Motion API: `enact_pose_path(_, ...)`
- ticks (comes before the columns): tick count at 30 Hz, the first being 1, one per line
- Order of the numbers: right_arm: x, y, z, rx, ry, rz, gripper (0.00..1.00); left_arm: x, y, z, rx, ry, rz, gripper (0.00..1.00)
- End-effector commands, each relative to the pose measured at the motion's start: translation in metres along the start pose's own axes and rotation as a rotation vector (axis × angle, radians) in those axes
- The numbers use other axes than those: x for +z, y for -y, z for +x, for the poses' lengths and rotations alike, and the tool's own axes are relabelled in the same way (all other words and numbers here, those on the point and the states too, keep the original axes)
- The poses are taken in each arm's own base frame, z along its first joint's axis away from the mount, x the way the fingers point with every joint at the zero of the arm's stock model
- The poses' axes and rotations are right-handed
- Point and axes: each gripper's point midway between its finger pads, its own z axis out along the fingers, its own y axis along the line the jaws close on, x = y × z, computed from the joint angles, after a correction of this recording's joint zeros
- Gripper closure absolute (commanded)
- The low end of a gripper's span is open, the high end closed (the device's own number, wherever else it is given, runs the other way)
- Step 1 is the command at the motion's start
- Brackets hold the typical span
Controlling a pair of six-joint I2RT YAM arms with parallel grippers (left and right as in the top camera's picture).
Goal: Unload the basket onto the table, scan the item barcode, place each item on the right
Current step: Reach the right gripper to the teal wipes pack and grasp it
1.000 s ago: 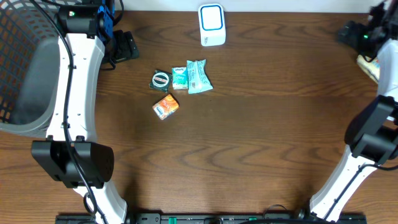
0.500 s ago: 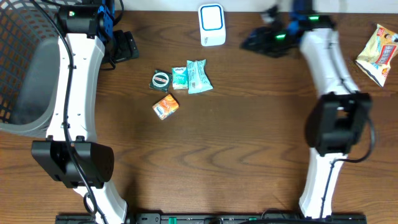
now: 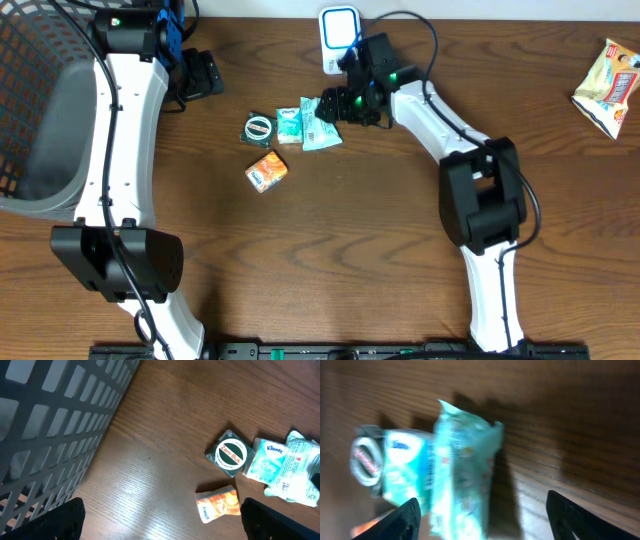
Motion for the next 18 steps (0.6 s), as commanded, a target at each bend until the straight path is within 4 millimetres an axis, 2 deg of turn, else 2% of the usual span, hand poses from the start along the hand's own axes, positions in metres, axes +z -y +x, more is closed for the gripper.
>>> enact_pose_path(1, 0.03, 0.01, 0.022, 0.034, -0.072, -0.028, 0.27, 0.006, -0.002, 0.001, 0.01, -0.013, -0.018, 0.02)
enact_pose_path(4, 0.045, 0.01, 0.031, 0.025, -0.1, -0.057, 0.27, 0.006, -0.002, 0.001, 0.011, -0.013, -0.018, 0.02)
enact_pose_path(6, 0.053, 0.011, 0.035, 0.031, -0.11, -0.072, 0.32, 0.006, -0.002, 0.001, 0.01, -0.013, -0.018, 0.02)
enact_pose_path(7, 0.055, 0.009, 0.036, 0.038, -0.116, -0.083, 0.37, 0.006, -0.002, 0.001, 0.01, -0.013, -0.018, 0.02)
enact_pose_path(8, 0.058, 0.009, 0.037, 0.049, -0.117, -0.088, 0.5, 0.006, -0.002, 0.001, 0.011, -0.013, -0.018, 0.02)
enact_pose_path(11, 0.061, 0.007, 0.038, 0.064, -0.12, -0.1, 0.75, 0.006, -0.002, 0.001, 0.01, -0.013, -0.018, 0.02)
enact_pose_path(12, 0.061, 0.004, 0.038, 0.061, -0.122, -0.112, 0.89, 0.006, -0.002, 0.001, 0.01, -0.013, -0.018, 0.02)
enact_pose_path(13, 0.061, 0.003, 0.038, 0.061, -0.121, -0.118, 0.99, 0.006, -0.002, 0.001, 0.011, -0.013, -0.019, 0.02)
enact_pose_path(15, 0.058, -0.001, 0.037, 0.066, -0.125, -0.145, 0.99, 0.006, -0.002, 0.001, 0.01, -0.013, -0.018, 0.02)
enact_pose_path(18, 0.042, -0.012, 0.03, 0.074, -0.125, -0.232, 0.99, 0.006, -0.002, 0.001, 0.01, -0.013, -0.018, 0.02)
